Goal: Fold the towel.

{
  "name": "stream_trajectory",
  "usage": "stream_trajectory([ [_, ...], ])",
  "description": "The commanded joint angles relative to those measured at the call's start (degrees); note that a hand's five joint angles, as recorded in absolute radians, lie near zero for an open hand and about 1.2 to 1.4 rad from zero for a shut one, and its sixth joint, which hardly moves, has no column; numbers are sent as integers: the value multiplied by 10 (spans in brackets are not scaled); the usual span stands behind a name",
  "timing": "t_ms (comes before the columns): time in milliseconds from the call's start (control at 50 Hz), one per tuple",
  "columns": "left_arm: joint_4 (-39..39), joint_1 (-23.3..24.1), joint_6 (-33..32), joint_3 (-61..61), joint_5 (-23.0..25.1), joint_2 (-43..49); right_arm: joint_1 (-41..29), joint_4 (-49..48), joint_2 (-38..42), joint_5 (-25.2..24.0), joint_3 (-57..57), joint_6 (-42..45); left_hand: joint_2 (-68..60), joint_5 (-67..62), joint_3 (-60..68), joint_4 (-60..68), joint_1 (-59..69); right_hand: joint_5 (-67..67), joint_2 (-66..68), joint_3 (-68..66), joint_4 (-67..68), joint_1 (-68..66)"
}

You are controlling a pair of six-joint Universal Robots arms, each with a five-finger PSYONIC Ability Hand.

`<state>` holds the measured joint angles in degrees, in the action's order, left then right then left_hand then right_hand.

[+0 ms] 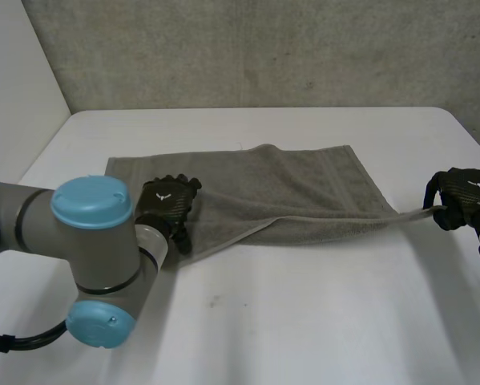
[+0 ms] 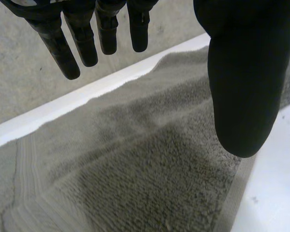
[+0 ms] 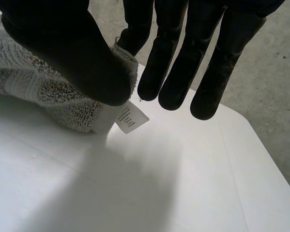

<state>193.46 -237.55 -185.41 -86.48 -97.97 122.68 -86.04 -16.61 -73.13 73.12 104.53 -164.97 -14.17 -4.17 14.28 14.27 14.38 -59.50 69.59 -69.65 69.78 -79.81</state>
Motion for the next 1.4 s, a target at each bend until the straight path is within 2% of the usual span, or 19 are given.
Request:
stream_trajectory([
  [20,18,2,-7,22,-42,50,1,0,0,-2,2,0,-19,-19,18,18,17,-105,104,-104,102,-2],
  [120,17,3,-7,25,-51,61,1,-1,0,-2,1,0,-21,-21,20,20,19,-105,104,-104,102,-2],
  [220,9,2,-7,13,-50,33,3,-3,0,-2,1,0,-21,-21,20,20,19,-105,104,-104,102,-2],
  [280,-15,-5,-8,-36,-48,-36,4,-4,0,-2,0,0,-31,-31,30,30,29,-105,104,-104,102,-2],
  [360,-32,-12,-7,-70,-46,-80,4,-4,0,-3,0,0,-76,-76,75,75,74,-105,104,-104,102,-2],
  [480,-77,-60,-15,-143,-28,-134,4,-4,1,-3,-1,1,-179,-179,178,178,177,-105,104,-104,102,-2],
  [520,-94,-71,-21,-155,-15,-137,4,-4,1,-3,-1,2,-223,-223,222,222,221,-105,104,-104,102,-2],
  [560,-135,-97,-39,-173,18,-138,3,-4,4,-3,-2,2,-293,-293,292,292,291,-105,104,-104,102,-2],
  [580,-135,-97,-39,-173,18,-138,2,-4,6,-3,-2,3,-293,-293,292,293,291,-105,104,-104,102,-2],
  [620,-174,-127,-64,-183,47,-138,2,-4,6,-3,-3,3,-307,-307,306,306,305,-105,104,-104,102,-2],
  [720,-210,-157,-91,-185,61,-138,1,-4,8,-3,-2,12,-319,-319,318,318,317,-105,104,-104,102,-2],
  [840,-210,-160,-94,-175,62,-126,0,-4,11,-3,-1,19,-312,-312,311,311,310,-105,104,-104,102,-2],
  [980,-173,-158,-93,-135,61,-87,0,-3,17,-3,-1,19,-233,-233,232,232,231,-105,104,-104,102,-2],
  [1100,-150,-149,-93,-90,61,-50,0,-3,17,-3,-2,19,-228,-228,227,227,226,-105,104,-104,102,-2],
  [1300,-150,-133,-90,-8,61,-7,0,-4,22,-3,-2,24,-193,-193,191,192,191,-105,104,-104,102,-2],
  [1400,-150,-122,-89,40,61,13,0,-4,25,-3,-1,32,-134,-134,133,133,132,-105,104,-104,102,-2],
])
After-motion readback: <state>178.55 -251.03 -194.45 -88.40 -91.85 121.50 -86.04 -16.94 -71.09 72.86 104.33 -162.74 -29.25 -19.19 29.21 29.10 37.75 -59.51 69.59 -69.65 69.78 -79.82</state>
